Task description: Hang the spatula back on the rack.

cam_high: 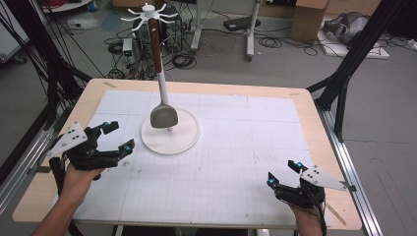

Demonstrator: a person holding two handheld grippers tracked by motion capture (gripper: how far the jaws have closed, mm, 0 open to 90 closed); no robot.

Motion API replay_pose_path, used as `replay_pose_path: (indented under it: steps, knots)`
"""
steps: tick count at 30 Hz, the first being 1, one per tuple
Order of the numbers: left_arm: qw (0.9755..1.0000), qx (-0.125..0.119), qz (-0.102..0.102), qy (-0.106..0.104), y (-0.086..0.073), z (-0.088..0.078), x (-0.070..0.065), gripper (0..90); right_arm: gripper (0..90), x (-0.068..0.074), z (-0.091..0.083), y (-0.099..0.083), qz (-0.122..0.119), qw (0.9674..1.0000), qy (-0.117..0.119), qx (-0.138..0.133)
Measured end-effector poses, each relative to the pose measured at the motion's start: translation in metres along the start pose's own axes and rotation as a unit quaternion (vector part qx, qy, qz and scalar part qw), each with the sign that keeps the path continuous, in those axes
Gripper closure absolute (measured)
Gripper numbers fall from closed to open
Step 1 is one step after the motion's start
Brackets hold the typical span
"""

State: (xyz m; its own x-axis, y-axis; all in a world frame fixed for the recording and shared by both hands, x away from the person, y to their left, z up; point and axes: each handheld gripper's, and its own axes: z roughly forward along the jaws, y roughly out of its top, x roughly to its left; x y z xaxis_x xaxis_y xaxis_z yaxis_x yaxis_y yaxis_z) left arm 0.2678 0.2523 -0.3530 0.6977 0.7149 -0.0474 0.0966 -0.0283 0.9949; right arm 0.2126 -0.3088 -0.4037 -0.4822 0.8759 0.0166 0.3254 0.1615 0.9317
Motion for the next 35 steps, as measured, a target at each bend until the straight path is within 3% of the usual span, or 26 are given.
replay_pose_path:
  steps: [6, 17, 26, 35]
  knots:
    - [0.9998, -0.001, 0.002, 0.019, -0.016, -0.013, 0.000, 16.8, 17.5, 0.001, -0.003, -0.002, 0.001, 1.0000, -0.004, 0.001]
    - [0.9998, 0.003, -0.002, 0.020, -0.036, -0.018, -0.004, 17.6, 17.5, 0.005, -0.004, 0.000, -0.003, 0.9999, -0.016, 0.000]
    - [0.9997, 0.008, 0.006, 0.022, -0.038, -0.017, -0.004, 18.3, 17.5, 0.003, -0.004, -0.002, -0.003, 0.9997, -0.024, -0.002]
    - [0.9996, 0.008, -0.004, 0.028, -0.040, -0.018, 0.000, 18.4, 17.5, 0.000, -0.003, -0.004, 0.001, 0.9997, -0.024, -0.001]
